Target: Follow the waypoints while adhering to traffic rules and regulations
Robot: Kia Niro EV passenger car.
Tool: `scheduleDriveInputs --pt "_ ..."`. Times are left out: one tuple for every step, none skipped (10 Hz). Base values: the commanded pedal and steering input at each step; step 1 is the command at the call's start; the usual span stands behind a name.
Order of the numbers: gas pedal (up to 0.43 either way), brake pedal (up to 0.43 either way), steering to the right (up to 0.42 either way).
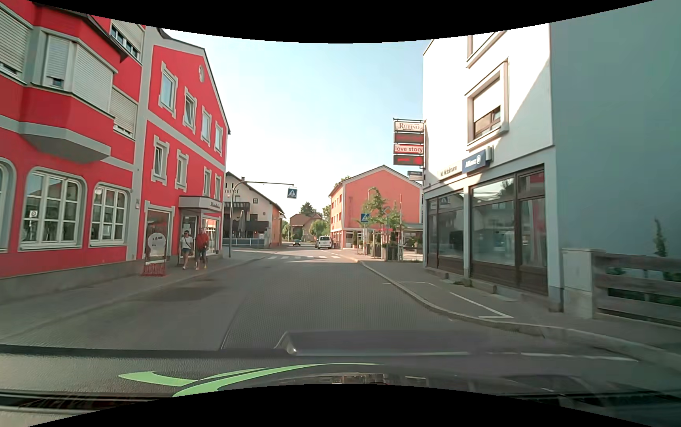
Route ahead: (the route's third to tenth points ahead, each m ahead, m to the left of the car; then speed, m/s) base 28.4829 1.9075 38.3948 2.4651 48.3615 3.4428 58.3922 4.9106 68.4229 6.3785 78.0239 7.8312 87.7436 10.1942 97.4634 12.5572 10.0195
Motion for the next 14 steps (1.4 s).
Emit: scheduleDriveInputs --pt "0.008 0.000 -0.020" --pt "0.008 0.000 -0.018" --pt "0.008 0.000 -0.018" --pt "0.008 0.000 -0.017" --pt "0.008 0.000 -0.017" --pt "0.000 0.000 -0.017" --pt "0.000 0.000 -0.017" --pt "0.000 0.000 -0.017" --pt "0.000 0.000 -0.017" --pt "0.000 0.000 -0.017" --pt "0.000 0.000 -0.017" --pt "0.000 0.000 -0.017" --pt "0.000 0.000 -0.017" --pt "0.000 0.000 -0.017"
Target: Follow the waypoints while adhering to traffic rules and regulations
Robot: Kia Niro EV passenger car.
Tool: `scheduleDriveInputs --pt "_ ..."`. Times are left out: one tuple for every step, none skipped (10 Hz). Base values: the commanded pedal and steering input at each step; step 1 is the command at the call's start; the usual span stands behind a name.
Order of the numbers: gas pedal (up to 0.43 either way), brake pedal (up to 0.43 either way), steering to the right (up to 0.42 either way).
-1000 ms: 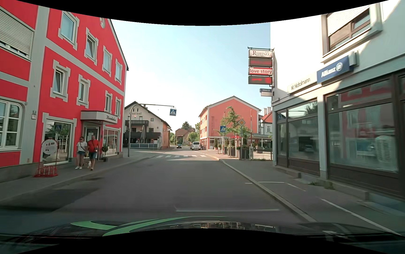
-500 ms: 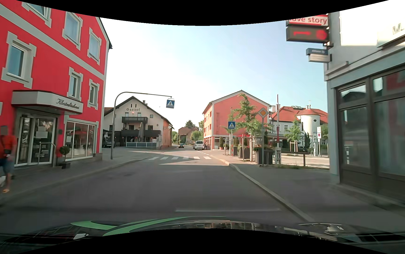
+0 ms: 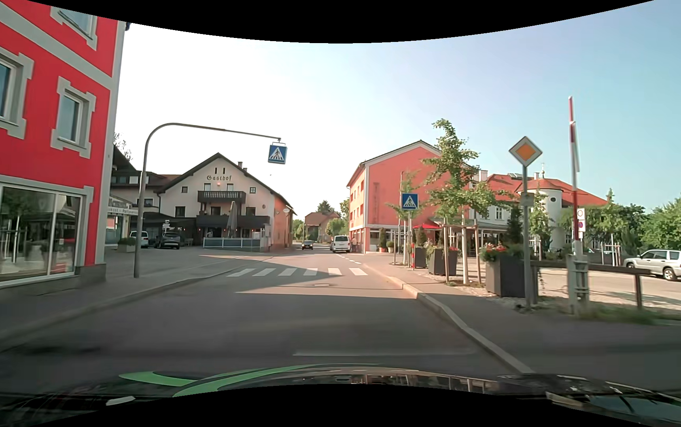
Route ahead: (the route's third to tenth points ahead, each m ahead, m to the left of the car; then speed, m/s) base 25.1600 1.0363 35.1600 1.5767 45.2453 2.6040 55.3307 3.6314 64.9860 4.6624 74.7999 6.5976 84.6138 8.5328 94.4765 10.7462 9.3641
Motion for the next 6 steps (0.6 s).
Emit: scheduleDriveInputs --pt "0.000 0.000 -0.017" --pt "0.000 0.000 -0.017" --pt "0.000 0.000 -0.017" --pt "0.000 0.000 -0.016" --pt "0.000 0.000 -0.013" --pt "0.000 0.000 -0.011"
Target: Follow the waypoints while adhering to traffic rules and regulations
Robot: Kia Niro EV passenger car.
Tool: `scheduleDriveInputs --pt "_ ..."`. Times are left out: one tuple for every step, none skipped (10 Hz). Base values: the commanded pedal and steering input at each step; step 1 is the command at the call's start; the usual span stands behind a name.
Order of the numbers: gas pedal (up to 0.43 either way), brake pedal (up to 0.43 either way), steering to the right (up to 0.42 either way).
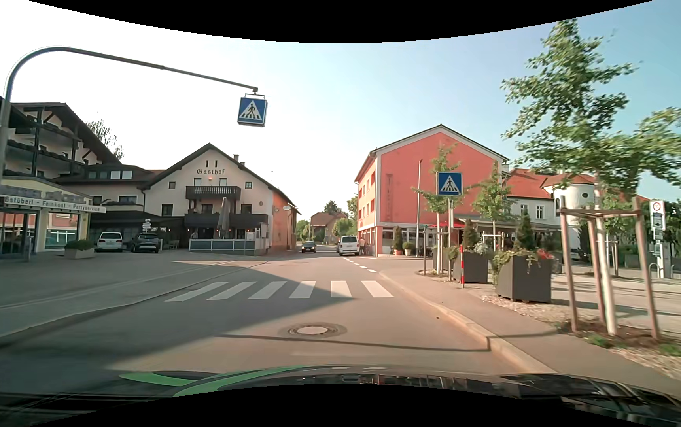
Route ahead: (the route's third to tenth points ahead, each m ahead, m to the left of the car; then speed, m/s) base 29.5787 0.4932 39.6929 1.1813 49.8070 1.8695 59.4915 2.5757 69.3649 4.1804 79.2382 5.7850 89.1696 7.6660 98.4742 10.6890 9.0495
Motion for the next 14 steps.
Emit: scheduleDriveInputs --pt "0.020 0.000 -0.011" --pt "0.028 0.000 -0.010" --pt "0.028 0.000 -0.007" --pt "0.039 0.000 -0.004" --pt "0.059 0.000 -0.004" --pt "0.067 0.000 -0.003" --pt "0.079 0.000 -0.004" --pt "0.079 0.000 -0.004" --pt "0.079 0.000 -0.004" --pt "0.098 0.000 -0.004" --pt "0.098 0.000 -0.004" --pt "0.098 0.000 -0.004" --pt "0.098 0.000 -0.003" --pt "0.098 0.000 -0.004"
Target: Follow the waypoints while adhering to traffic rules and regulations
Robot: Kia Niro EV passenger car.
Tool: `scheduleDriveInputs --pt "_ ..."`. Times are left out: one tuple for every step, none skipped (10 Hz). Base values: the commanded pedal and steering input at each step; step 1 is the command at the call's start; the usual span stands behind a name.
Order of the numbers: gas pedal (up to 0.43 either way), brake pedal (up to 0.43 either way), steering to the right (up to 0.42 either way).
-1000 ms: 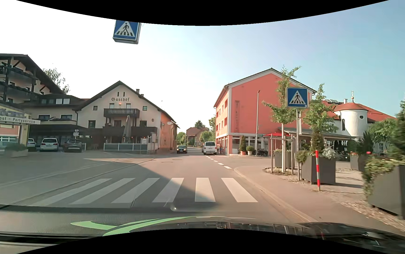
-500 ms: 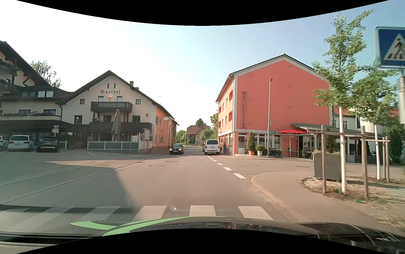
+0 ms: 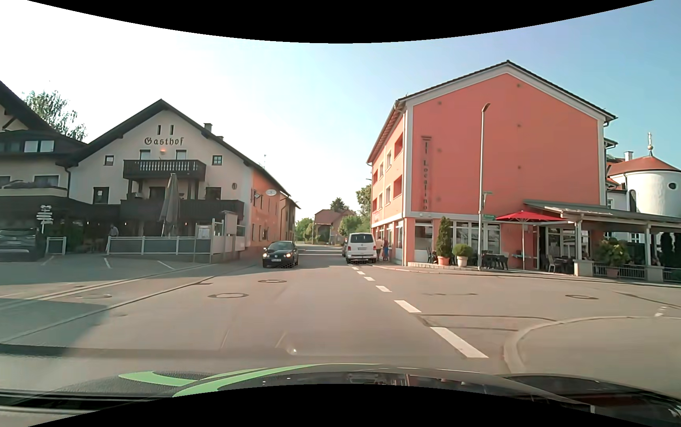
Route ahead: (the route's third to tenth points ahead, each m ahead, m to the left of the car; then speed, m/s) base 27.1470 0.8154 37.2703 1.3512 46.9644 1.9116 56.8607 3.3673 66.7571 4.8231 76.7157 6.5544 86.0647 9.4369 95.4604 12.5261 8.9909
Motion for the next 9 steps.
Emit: scheduleDriveInputs --pt "0.098 0.000 -0.005" --pt "0.098 0.000 -0.009" --pt "0.098 0.000 -0.012" --pt "0.098 0.000 -0.017" --pt "0.098 0.000 -0.024" --pt "0.098 0.000 -0.029" --pt "0.110 0.000 -0.035" --pt "0.110 0.000 -0.038" --pt "0.118 0.000 -0.039"
